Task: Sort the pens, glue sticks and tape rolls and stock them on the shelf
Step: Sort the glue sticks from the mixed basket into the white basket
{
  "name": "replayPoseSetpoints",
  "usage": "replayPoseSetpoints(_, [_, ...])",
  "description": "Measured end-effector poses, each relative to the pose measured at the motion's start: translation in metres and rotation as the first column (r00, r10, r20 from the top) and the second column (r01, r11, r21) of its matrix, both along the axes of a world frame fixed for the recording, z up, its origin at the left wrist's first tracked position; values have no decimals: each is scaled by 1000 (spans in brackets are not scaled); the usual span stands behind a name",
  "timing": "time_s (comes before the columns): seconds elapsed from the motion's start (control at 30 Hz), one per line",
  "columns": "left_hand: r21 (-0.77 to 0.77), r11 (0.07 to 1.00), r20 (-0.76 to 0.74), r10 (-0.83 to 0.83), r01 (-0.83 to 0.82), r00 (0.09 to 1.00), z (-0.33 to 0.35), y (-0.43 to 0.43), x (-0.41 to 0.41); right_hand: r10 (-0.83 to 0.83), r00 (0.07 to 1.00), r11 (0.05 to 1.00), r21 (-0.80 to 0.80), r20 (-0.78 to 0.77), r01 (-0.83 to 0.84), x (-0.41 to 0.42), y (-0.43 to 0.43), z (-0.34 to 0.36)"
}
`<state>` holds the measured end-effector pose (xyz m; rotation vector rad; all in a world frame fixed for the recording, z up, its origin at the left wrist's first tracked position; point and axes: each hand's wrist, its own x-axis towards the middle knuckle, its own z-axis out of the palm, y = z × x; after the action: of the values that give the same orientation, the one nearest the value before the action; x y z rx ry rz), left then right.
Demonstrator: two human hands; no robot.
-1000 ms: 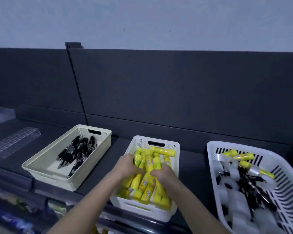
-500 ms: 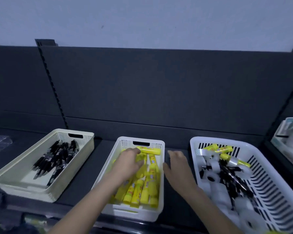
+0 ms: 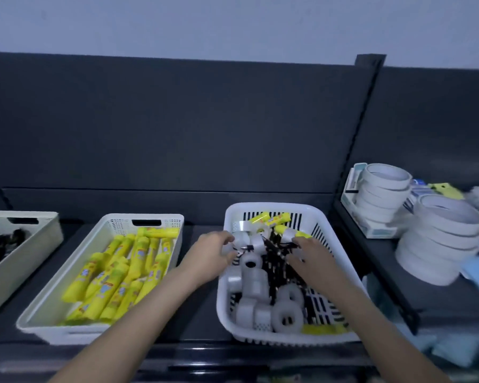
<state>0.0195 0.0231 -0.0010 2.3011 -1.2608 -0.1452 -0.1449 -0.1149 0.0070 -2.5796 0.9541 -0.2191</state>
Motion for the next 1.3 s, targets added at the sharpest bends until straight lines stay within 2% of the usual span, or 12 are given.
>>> replayPoseSetpoints(0.2, [28,996,-64,-84,86,994,-7,-26,-42,182,969,966,217,-168,-143,-40,-22,-1])
replayPoseSetpoints(0.33, [58,995,-89,-73,78,993,-13,-32,-53,395,846,897,349,-358,-271,-50,-21,-8])
replayPoseSetpoints(0.43, [72,995,-104,-65,73,992,-16,-35,-55,475,722,873,370,-503,-317,-47,-17,-19])
replayPoseSetpoints(0.6, [63,997,-120,-45,53,992,-19,-41,-45,525,653,846,420,-546,-328,-38,-26,-17])
replayPoseSetpoints(0.7, [57,998,-106,-24,30,994,-20,-49,-31,478,671,877,347,-566,-333,-35,-41,-3])
replayPoseSetpoints(0.8, [32,999,-108,-1,4,994,-19,-61,-16,373,741,928,229,-558,-294,-27,-61,9])
replayPoseSetpoints(0.9, [5,1000,-102,5,-5,995,-15,-76,-2,280,828,960,123,-486,-252,-14,-79,21])
replayPoseSetpoints(1.03, [-8,999,-85,31,-32,996,-12,-96,19,140,933,990,76,-332,-121,9,-92,15])
replayPoseSetpoints(1.17, [68,998,-48,12,-9,999,-13,-122,41,38,976,995,94,-213,-18,36,-102,-3])
replayPoseSetpoints(1.3, [220,975,-31,-14,20,999,-21,-149,54,-84,986,987,120,-146,102,66,-115,-14])
